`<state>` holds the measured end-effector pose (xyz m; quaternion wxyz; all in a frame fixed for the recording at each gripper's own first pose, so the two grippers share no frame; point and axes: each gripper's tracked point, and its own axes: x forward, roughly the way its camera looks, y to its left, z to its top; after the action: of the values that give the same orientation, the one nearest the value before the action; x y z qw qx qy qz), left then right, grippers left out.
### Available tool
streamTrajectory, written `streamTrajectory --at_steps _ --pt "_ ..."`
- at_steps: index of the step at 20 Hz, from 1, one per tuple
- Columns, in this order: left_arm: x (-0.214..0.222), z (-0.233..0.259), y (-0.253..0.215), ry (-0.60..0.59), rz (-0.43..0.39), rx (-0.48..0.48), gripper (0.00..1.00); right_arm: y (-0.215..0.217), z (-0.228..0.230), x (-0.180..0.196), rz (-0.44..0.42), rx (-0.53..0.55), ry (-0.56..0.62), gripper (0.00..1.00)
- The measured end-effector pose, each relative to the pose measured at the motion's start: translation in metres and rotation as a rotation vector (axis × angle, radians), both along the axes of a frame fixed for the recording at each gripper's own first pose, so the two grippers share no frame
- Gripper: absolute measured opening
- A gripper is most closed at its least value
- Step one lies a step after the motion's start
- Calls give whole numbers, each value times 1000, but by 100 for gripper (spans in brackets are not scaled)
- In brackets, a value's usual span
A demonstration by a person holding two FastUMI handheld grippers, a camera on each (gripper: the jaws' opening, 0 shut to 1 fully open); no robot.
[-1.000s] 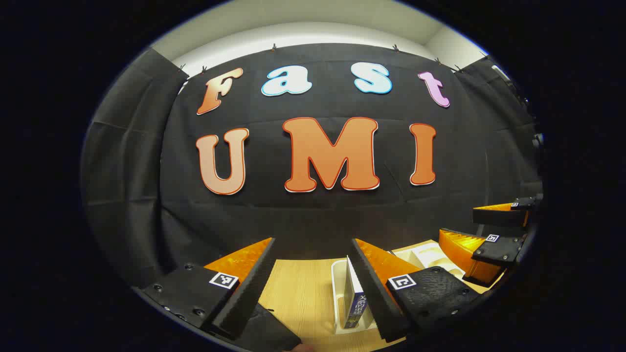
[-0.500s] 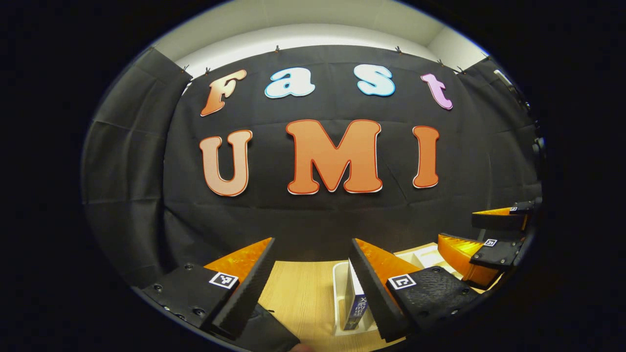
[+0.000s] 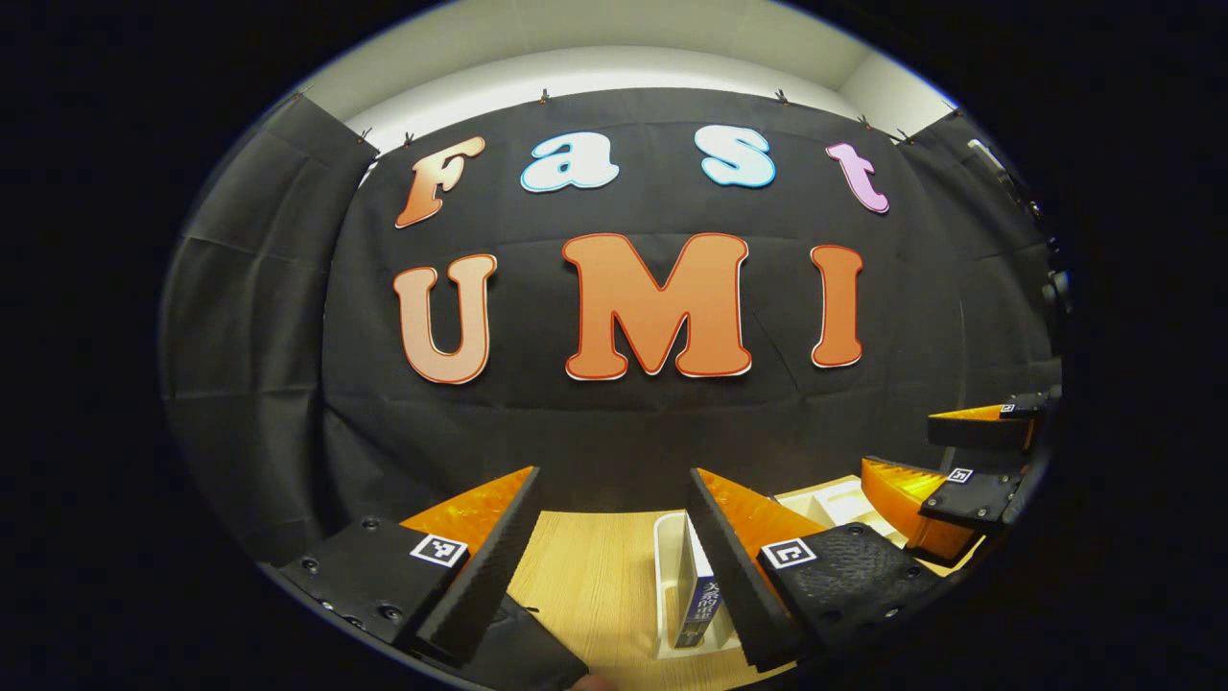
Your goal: Open the schoolbag, grab two books from the bookshelf and put them into the schoolbag.
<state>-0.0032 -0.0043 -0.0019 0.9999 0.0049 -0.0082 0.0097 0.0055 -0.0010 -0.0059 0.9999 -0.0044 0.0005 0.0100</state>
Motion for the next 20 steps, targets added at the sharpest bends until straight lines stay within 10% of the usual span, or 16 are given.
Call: streamTrajectory --at_steps 20 --pt "-23 -90 6 178 25 204 96 -9 -9 9 35 24 10 98"
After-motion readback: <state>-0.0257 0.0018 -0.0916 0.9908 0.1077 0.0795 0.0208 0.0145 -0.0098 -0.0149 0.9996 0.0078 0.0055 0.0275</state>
